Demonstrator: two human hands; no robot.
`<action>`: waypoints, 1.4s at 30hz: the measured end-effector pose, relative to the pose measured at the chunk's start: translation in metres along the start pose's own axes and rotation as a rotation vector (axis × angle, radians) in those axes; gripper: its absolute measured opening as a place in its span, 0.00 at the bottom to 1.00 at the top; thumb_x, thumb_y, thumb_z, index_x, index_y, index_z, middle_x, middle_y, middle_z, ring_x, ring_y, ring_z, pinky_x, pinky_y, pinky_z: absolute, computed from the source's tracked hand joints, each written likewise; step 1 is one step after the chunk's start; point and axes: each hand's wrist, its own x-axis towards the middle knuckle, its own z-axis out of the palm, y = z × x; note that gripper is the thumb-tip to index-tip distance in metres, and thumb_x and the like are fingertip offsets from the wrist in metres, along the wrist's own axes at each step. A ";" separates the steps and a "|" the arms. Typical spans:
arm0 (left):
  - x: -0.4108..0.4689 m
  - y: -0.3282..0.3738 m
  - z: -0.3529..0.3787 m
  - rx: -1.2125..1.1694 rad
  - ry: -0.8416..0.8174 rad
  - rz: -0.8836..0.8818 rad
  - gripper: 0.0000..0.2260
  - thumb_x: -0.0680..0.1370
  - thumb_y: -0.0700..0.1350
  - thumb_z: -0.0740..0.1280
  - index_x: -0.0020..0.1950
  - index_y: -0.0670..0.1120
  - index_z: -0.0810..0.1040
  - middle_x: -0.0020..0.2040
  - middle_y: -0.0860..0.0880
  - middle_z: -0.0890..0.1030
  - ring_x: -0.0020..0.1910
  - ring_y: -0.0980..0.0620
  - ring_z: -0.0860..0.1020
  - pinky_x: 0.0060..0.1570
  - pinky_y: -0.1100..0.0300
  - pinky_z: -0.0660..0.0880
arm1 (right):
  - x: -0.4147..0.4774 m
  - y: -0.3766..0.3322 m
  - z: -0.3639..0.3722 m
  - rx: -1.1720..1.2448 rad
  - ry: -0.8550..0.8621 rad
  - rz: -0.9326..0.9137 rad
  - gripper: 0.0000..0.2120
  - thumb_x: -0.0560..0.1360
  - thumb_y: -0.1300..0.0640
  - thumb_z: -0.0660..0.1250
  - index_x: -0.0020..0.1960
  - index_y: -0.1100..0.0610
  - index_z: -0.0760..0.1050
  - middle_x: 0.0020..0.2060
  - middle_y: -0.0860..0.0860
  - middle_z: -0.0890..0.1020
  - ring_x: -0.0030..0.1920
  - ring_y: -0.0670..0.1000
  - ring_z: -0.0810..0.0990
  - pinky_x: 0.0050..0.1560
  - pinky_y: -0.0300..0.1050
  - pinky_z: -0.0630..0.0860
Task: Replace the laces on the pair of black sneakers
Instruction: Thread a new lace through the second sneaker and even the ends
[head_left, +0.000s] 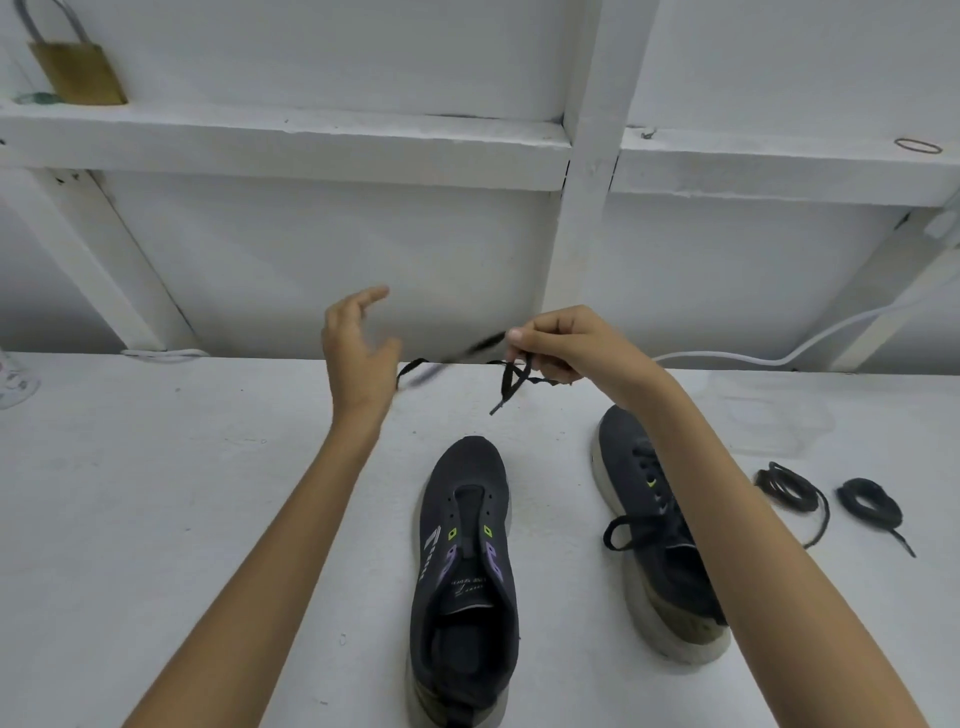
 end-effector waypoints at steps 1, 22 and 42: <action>-0.015 0.004 0.002 -0.065 -0.026 0.005 0.20 0.73 0.31 0.64 0.60 0.51 0.76 0.59 0.53 0.75 0.55 0.60 0.73 0.57 0.58 0.72 | 0.002 -0.001 0.003 0.016 0.008 -0.002 0.12 0.79 0.53 0.67 0.45 0.62 0.82 0.26 0.45 0.73 0.26 0.46 0.64 0.33 0.44 0.58; -0.090 0.011 -0.032 -0.434 -0.318 -0.022 0.12 0.79 0.34 0.64 0.59 0.45 0.81 0.50 0.49 0.86 0.53 0.50 0.83 0.54 0.63 0.77 | -0.029 0.023 0.023 0.137 0.199 0.015 0.07 0.78 0.60 0.69 0.51 0.63 0.82 0.31 0.54 0.82 0.23 0.49 0.74 0.24 0.36 0.67; -0.124 -0.045 -0.060 -0.219 -0.341 -0.104 0.09 0.81 0.39 0.63 0.56 0.48 0.82 0.45 0.50 0.84 0.51 0.57 0.80 0.53 0.72 0.71 | -0.101 0.075 0.065 0.394 0.089 0.127 0.18 0.78 0.72 0.63 0.64 0.57 0.76 0.49 0.59 0.85 0.35 0.56 0.82 0.36 0.43 0.79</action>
